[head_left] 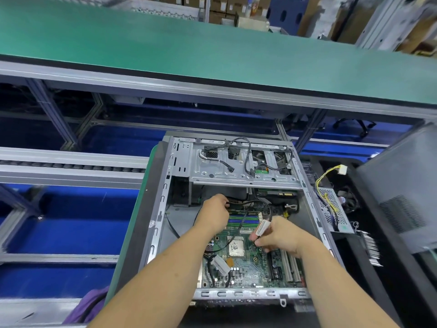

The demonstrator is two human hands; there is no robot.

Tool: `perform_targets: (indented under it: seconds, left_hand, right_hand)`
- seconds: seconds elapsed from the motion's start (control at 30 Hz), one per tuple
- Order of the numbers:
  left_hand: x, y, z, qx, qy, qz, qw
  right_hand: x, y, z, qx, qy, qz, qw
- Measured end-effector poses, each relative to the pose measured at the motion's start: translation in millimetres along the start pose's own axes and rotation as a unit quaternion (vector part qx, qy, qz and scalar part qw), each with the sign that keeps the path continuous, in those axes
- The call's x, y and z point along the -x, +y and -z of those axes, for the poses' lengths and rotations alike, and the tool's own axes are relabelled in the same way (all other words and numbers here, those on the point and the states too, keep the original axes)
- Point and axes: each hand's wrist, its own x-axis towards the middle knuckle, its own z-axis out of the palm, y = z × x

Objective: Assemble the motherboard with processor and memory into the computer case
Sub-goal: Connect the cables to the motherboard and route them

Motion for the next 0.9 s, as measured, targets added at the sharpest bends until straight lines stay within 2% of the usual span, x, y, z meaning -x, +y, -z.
perform_targets:
  seconds: [0.13, 0.27, 0.43, 0.7, 0.8, 0.9]
  left_hand:
    - [-2.4, -1.6, -0.3, 0.028, 0.011, 0.011, 0.999]
    - [-3.9, -3.9, -0.9, 0.027, 0.011, 0.008, 1.000]
    - [-5.8, -6.4, -1.3, 0.019, 0.011, 0.007, 1.000]
    - [-6.4, -7.1, -1.6, 0.005, 0.017, 0.004, 1.000]
    - [-4.5, -5.8, -1.0, -0.007, 0.010, -0.004, 1.000]
    - [-0.5, -0.7, -1.3, -0.031, -0.019, -0.040, 0.999]
  right_hand:
    - [-0.9, 0.8, 0.2, -0.021, -0.002, 0.000, 1.000]
    - [1.5, 0.6, -0.6, 0.015, -0.032, -0.008, 0.999]
    - [5.4, -3.2, -1.7, -0.022, -0.068, -0.013, 0.997]
    - [4.5, -3.6, -1.3, -0.089, -0.056, -0.019, 0.994]
    - [2.8, -2.8, -2.1, -0.063, -0.006, -0.027, 0.998]
    - [-1.4, -4.7, 1.6, 0.012, 0.128, -0.026, 0.991]
